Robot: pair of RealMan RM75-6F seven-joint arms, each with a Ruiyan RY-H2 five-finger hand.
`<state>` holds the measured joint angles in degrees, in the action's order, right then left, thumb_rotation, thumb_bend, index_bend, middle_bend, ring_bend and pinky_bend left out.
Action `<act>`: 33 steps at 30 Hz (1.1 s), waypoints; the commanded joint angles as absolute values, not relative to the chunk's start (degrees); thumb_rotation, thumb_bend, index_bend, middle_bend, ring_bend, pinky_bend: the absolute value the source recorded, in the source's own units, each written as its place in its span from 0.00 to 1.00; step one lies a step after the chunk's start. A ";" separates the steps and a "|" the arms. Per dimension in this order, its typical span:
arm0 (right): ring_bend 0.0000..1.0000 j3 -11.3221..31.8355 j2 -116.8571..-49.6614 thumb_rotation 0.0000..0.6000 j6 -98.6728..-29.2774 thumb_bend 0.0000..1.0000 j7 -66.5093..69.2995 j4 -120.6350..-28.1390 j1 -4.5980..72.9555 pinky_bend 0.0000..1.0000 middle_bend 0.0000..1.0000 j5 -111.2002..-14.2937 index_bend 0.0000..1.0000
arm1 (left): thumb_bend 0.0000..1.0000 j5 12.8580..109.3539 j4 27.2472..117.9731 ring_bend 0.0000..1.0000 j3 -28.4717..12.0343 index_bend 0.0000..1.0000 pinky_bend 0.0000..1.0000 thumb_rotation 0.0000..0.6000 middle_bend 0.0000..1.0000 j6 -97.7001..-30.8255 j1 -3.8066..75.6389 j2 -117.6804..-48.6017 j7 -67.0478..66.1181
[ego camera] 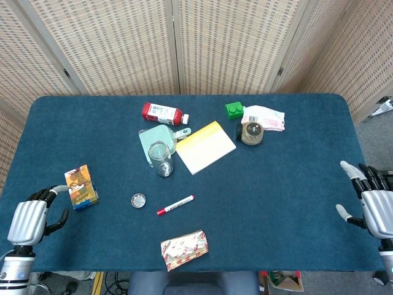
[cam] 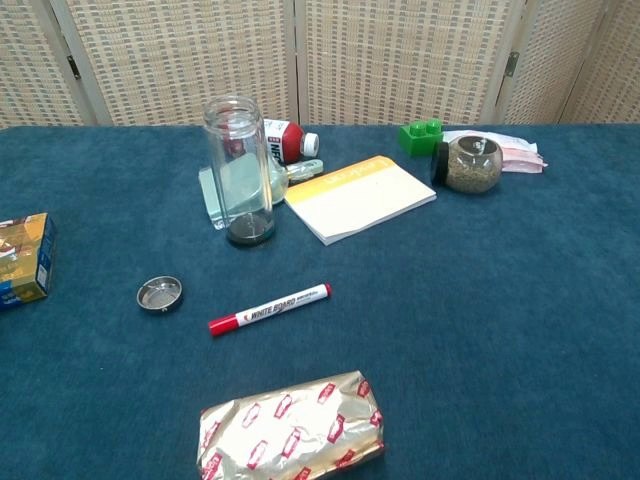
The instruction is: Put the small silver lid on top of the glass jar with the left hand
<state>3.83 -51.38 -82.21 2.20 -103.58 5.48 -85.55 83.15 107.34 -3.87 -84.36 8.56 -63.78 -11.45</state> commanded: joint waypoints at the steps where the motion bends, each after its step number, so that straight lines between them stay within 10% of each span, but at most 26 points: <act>1: 0.03 3.80 -51.34 1.00 -82.37 0.24 2.22 -103.64 5.41 0.07 0.14 -85.68 0.01 | 0.41 83.36 107.38 0.31 -3.90 0.28 0.33 1.00 0.29 -84.50 8.51 -63.73 -11.23; 16: 0.03 4.09 -49.54 1.00 -84.66 0.24 0.95 -105.55 4.49 0.07 0.14 -86.36 0.01 | 0.41 88.16 103.42 0.36 -3.93 0.30 0.36 1.00 0.29 -78.79 12.95 -63.24 -3.82; 33: 0.03 3.81 -49.19 1.00 -84.83 0.24 0.15 -106.36 3.97 0.07 0.14 -86.16 0.01 | 0.40 91.80 90.93 0.76 -4.24 0.35 0.95 1.00 0.72 -61.66 27.14 -71.31 1.18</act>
